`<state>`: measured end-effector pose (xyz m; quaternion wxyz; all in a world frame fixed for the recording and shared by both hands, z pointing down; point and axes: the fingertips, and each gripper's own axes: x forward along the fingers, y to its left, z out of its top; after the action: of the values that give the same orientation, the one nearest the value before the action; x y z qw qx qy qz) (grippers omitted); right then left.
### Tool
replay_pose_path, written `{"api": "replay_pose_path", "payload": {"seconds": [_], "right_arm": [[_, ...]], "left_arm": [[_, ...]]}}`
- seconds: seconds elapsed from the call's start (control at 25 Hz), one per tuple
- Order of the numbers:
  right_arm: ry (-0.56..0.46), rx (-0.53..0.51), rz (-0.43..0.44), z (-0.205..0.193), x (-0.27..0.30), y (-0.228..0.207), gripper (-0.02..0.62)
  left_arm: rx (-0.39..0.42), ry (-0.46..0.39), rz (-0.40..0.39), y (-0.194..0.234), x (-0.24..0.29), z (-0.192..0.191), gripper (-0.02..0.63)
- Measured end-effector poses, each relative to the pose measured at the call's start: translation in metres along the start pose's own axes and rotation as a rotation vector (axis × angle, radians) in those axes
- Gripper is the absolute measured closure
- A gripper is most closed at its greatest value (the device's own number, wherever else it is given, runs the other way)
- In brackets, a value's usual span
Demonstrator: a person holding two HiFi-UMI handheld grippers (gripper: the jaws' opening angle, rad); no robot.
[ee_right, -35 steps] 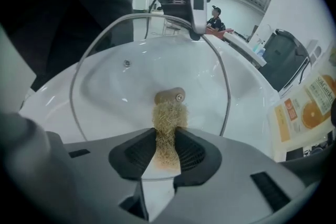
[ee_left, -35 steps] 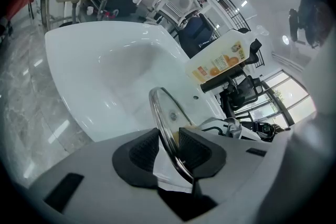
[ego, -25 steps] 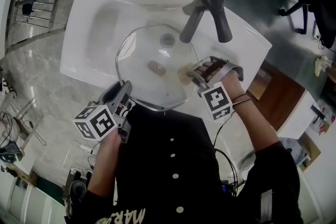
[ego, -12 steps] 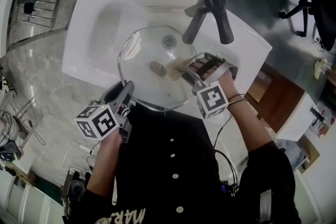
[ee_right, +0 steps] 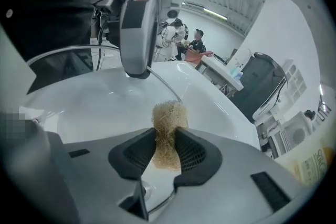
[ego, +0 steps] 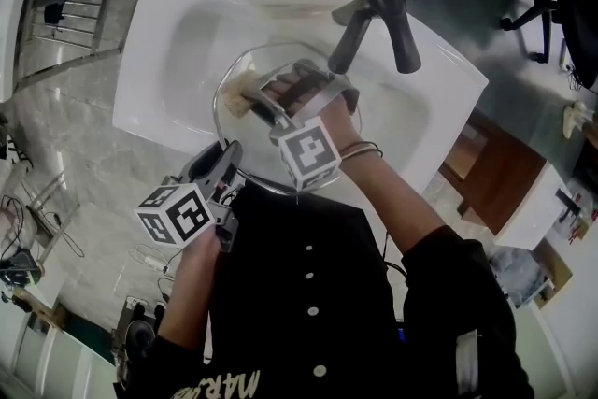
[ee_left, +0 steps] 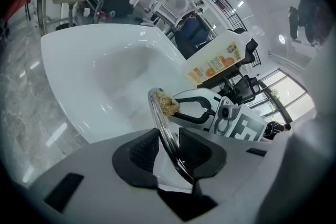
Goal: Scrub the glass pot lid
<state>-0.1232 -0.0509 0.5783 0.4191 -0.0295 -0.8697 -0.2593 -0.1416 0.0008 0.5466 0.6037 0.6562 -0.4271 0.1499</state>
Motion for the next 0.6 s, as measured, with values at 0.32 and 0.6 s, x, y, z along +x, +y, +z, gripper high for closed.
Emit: {"api": "replay_pose_path", "payload": {"seconds": [0.32,0.6], "right_arm": [[-0.003,-0.025,0.098,-0.001,-0.003,0.016,0.469],[0.008,-0.072,0.189,-0.007,-0.021,0.048,0.469]], "left_arm": [[-0.013,0.004,0.003,0.002,0.0,0.0,0.468],[-0.027,-0.007,0.01,0.004,0.0,0.0,0.471]]}}
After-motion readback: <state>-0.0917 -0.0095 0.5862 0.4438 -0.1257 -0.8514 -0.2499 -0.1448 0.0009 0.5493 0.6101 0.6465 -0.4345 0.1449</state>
